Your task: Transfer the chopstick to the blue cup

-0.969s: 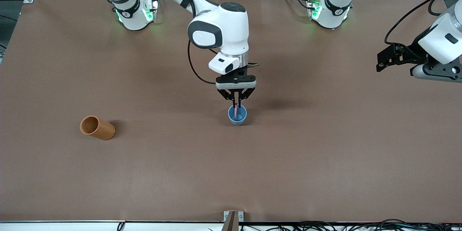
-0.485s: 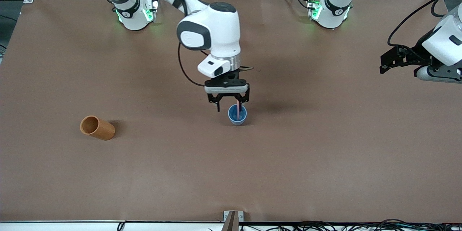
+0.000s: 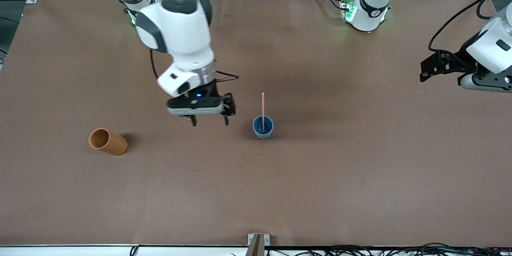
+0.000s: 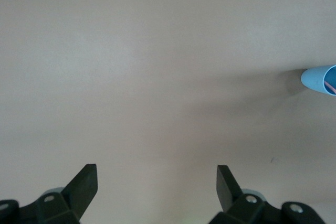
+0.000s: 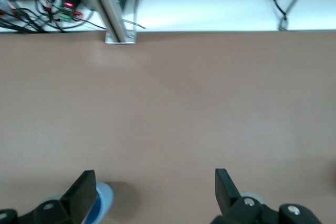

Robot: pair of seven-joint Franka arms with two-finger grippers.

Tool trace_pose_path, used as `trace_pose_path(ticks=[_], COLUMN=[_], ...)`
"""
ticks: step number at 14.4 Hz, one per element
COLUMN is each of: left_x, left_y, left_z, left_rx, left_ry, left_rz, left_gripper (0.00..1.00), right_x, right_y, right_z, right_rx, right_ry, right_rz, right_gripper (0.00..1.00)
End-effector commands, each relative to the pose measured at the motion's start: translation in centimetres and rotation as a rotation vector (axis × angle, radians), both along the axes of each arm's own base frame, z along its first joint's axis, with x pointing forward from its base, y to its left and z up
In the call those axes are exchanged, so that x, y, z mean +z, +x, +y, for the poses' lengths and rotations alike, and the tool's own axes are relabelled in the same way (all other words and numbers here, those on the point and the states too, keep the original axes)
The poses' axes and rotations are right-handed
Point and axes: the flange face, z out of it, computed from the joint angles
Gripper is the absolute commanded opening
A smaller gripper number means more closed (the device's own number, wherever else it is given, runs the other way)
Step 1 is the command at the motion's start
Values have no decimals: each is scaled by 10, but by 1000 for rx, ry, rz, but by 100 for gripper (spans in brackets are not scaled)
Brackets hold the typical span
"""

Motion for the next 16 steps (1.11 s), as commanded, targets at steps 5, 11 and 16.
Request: trace_pose_path(ticks=[5, 11, 16], left_x=[-1, 1, 0], left_y=[1, 2, 2], left_z=[-2, -1, -4], left_rx=[8, 9, 9], left_ry=[10, 11, 13], left_rz=[-9, -13, -12], left_gripper=[100, 100, 100], right_x=[84, 133, 126], right_y=[-6, -57, -47], right_z=[-175, -247, -320], right_rx=[-112, -121, -53], right_ry=[12, -63, -24], right_rz=[190, 328, 361], right_gripper=[100, 100, 100])
